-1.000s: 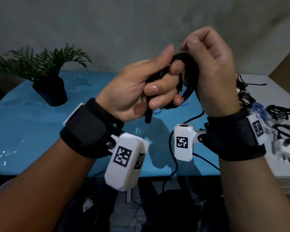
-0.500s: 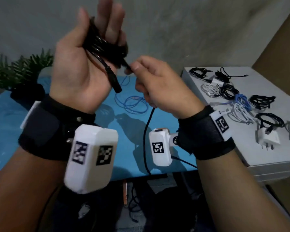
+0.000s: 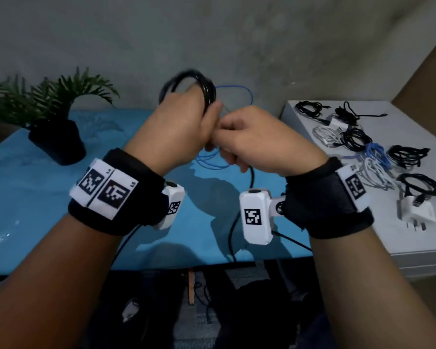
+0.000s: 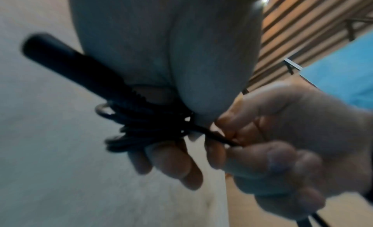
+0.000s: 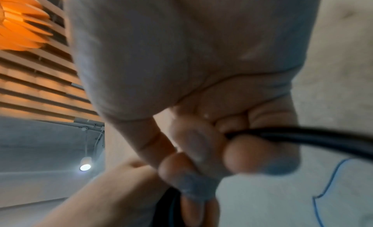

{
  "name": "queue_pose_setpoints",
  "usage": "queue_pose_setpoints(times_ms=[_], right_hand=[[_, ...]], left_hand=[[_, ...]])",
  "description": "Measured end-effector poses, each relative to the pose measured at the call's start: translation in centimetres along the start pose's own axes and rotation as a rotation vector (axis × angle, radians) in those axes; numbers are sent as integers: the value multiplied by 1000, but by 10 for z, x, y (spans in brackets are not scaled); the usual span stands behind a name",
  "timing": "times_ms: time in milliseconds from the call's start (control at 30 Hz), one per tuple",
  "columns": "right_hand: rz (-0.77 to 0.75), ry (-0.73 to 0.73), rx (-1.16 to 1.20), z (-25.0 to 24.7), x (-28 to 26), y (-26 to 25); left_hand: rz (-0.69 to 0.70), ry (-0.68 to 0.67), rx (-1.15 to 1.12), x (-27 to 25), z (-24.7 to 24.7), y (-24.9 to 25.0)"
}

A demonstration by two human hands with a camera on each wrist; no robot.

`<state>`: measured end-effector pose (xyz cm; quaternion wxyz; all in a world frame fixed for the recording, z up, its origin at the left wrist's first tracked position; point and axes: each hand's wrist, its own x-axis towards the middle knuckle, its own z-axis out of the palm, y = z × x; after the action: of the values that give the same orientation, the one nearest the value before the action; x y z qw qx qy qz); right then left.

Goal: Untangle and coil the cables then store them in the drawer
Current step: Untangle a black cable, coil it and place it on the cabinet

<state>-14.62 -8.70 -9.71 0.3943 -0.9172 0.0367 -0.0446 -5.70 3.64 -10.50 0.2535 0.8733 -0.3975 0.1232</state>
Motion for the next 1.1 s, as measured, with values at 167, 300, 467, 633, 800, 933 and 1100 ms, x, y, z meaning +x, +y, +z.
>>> queue_pose_setpoints(times_ms=[167, 300, 467, 633, 800, 933, 1100], right_hand=[[31, 162, 135, -16, -2, 6], [-13, 255, 291, -19, -2, 6], [-98, 385, 326, -14, 1, 0], [-126, 345, 601, -11, 1, -7], [-100, 378, 513, 2, -1, -16], [-72, 317, 545, 11, -3, -23], [-66, 389, 798, 4, -4, -19]], left_hand=[[-21, -469, -264, -2, -6, -5], [-5, -676, -651, -7, -17, 1], [69, -691, -1118, -10, -19, -6], [-56, -573, -1628, -11, -21, 0], [-117, -467, -2248, -5, -24, -1], [-226, -376, -2220, -4, -26, 4], [-321, -410, -2121, -5, -23, 12]])
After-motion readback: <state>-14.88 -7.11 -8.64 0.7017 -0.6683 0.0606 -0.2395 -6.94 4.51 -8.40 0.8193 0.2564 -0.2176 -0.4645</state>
